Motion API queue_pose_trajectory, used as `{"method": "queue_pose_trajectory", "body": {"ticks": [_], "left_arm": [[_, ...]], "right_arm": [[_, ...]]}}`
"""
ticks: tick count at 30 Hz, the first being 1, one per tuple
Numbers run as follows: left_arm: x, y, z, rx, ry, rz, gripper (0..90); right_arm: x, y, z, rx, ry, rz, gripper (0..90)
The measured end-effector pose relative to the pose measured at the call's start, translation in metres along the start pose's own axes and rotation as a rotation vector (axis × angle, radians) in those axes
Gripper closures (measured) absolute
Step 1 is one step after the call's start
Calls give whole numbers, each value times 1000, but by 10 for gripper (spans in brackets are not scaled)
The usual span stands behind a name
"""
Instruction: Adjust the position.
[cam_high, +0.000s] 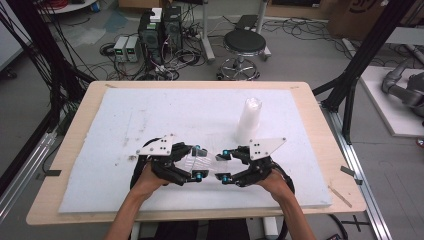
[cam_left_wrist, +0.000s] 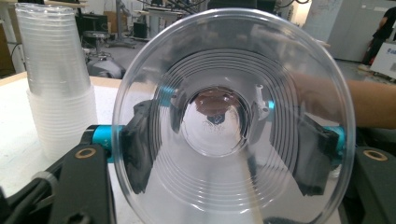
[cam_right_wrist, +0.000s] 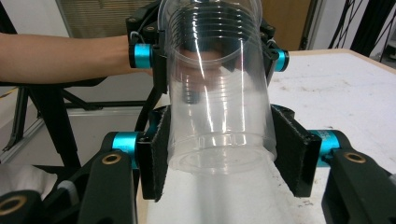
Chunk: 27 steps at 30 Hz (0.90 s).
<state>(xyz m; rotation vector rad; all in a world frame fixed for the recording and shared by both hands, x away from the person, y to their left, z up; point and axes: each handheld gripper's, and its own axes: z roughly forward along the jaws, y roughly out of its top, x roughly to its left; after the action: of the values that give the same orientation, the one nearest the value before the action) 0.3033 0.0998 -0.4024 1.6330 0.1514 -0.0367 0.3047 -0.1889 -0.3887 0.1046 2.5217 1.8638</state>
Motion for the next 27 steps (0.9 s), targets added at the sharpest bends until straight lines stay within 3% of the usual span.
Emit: {"method": "queue_pose_trajectory", "body": {"ticks": [5, 7, 10, 15, 18, 21, 27], "left_arm": [[0, 0, 0, 6, -3, 2, 341], [0, 0, 0, 4, -4, 0, 341], [0, 0, -1, 7, -4, 4, 341], [0, 1, -4, 16, 6, 9, 338], [1, 5, -7, 50, 25, 21, 336], [3, 14, -12, 92, 42, 35, 335], [16, 39, -20, 247, 86, 71, 331]], "right_arm": [[1, 0, 1, 10, -3, -2, 398], [1, -1, 3, 24, -16, 15, 260], [1, -2, 5, 42, -26, 37, 183], [2, -2, 5, 46, -45, 50, 170], [4, -3, 3, 53, -67, 58, 170], [5, -7, -4, 65, -143, 73, 170], [6, -21, -19, 72, -300, 127, 170]]}}
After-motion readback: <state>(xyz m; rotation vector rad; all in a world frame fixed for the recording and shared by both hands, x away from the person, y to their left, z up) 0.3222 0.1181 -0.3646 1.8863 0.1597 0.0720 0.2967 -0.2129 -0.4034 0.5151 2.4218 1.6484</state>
